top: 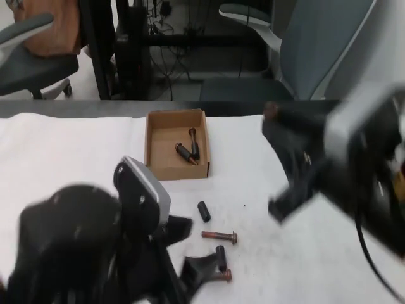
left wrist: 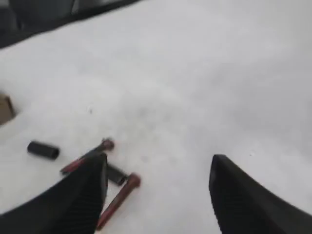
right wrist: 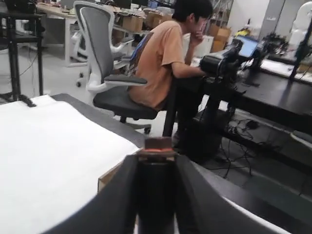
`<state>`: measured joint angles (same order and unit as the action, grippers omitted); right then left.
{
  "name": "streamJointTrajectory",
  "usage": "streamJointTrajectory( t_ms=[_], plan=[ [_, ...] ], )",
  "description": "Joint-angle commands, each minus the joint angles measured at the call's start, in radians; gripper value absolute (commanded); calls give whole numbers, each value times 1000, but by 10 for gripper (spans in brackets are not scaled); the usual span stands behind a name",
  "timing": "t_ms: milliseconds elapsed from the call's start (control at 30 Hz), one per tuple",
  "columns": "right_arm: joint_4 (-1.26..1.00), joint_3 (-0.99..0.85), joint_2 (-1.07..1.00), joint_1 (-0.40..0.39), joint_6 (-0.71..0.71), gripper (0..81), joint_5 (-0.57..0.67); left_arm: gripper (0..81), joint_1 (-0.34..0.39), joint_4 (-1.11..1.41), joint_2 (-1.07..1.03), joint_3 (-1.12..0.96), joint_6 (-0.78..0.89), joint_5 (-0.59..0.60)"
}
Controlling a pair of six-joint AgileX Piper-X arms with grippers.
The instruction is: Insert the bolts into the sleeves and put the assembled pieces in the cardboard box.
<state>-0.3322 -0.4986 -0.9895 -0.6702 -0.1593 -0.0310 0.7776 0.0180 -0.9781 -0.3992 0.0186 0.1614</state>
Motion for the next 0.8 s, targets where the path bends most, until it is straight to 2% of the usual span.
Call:
streamJointTrajectory(
  t_ms=[0, 133, 233, 400, 567, 667, 767],
  plan=[
    [91, -127, -109, 70, 36, 6, 126, 564, -144, -51, -93, -68, -42, 115],
    [205, -335, -298, 95, 15, 6, 180, 564, -284, -107, -258, -176, -19, 150],
    [245, -509, -450, 93, -42, 6, 193, 564, -338, -150, -378, -277, 102, 161],
    [332, -782, -674, 103, -51, 6, 252, 491, -298, -350, -547, -440, 289, 26],
    [442, -1025, -859, 132, -70, 6, 306, 484, -208, -392, -658, -556, 458, -90],
    [494, -1120, -953, 169, -63, 6, 318, 484, -187, -392, -724, -601, 514, -86],
    [537, -1189, -1040, 221, 3, 6, 424, 484, -186, -409, -783, -644, 522, -73]
  ],
)
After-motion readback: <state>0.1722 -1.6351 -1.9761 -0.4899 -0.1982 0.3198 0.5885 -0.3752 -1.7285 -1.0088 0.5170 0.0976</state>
